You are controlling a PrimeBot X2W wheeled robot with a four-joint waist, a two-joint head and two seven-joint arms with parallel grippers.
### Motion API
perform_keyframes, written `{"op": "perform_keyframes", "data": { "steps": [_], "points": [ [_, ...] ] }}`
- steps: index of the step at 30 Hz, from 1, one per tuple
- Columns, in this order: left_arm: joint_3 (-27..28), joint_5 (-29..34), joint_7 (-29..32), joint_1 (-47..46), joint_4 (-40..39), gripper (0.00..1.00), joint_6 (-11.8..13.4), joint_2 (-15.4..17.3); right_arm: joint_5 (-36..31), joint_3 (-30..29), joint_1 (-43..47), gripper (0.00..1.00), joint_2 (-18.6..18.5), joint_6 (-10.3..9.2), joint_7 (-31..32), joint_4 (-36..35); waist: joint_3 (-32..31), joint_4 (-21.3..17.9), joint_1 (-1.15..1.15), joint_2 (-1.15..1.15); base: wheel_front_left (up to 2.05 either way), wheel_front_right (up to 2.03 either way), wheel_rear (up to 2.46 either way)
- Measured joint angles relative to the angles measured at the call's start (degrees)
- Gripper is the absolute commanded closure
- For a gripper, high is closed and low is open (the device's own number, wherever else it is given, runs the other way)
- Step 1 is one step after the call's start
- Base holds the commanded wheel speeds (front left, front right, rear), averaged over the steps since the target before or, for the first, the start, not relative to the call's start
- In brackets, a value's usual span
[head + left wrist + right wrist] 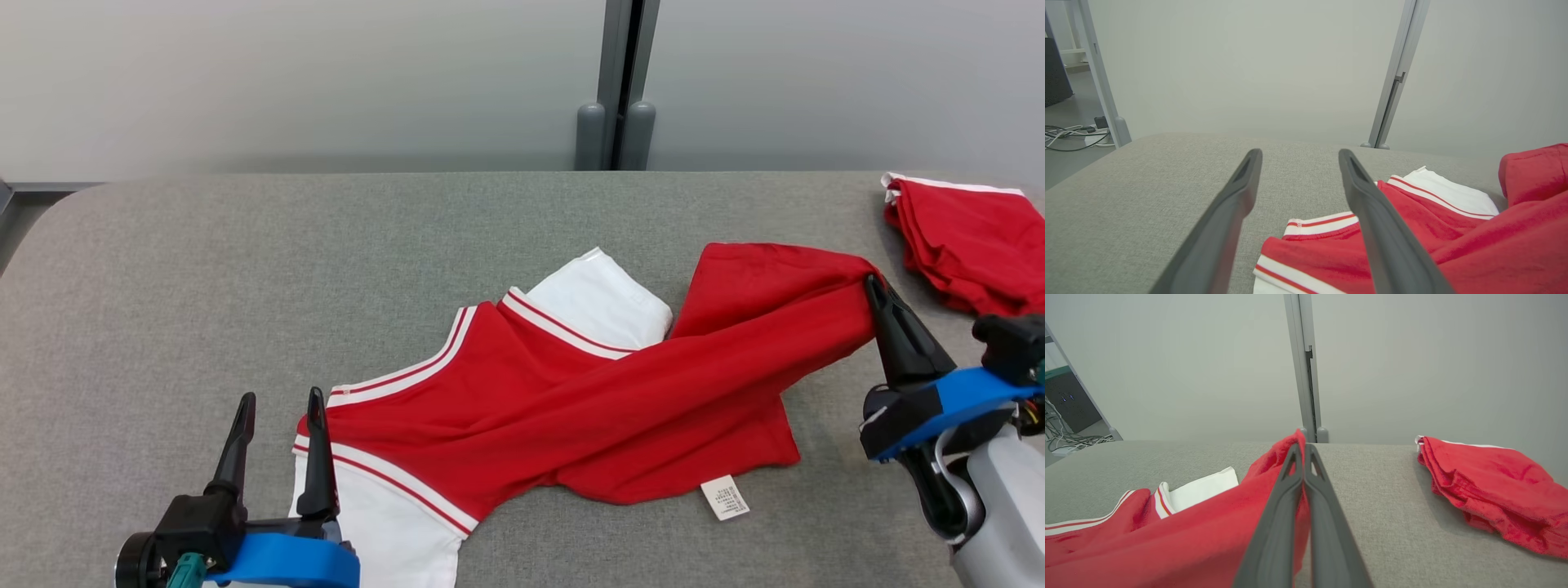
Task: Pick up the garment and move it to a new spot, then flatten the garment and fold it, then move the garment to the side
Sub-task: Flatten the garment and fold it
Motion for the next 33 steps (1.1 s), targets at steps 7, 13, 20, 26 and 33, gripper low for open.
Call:
{"op": "perform_keyframes", "data": {
  "steps": [7, 13, 20, 26, 33],
  "points": [
    [0.0, 0.0, 0.0, 0.8, 0.3, 0.00, -0.2, 0.0, -0.5, -4.2, 6.6, 1.00, 0.5, 0.01, 0.0, -8.9, -1.3, -0.8, 0.00, 0.00, 0.00, 0.00, 0.00],
    [0.3, 0.0, 0.0, 1.8, 0.3, 0.00, -0.3, 0.0, -1.6, -7.0, 11.8, 1.00, 1.1, 0.00, 0.0, -19.3, -2.9, -0.8, 0.00, -0.01, 0.00, 0.00, 0.00],
    [0.4, 0.0, 0.0, 2.8, 0.1, 0.00, -0.3, 0.0, -4.5, -11.2, 15.8, 1.00, 3.4, 0.00, 3.7, -32.8, -3.9, -1.0, 0.00, -0.01, 0.00, 0.00, 0.00],
    [0.7, 0.0, 0.0, 2.8, -0.1, 0.00, -0.4, 0.0, -7.0, -13.9, 17.2, 1.00, 5.4, 0.00, 8.4, -40.1, -3.4, -0.9, 0.00, -0.01, 0.00, 0.00, 0.00],
    [0.4, 0.0, 0.0, 2.3, -0.2, 0.00, -0.4, 0.0, -8.4, -14.7, 17.4, 1.00, 6.5, 0.00, 10.0, -40.4, -2.6, -0.1, 0.00, -0.01, 0.00, 0.00, 0.00]
  ]
}}
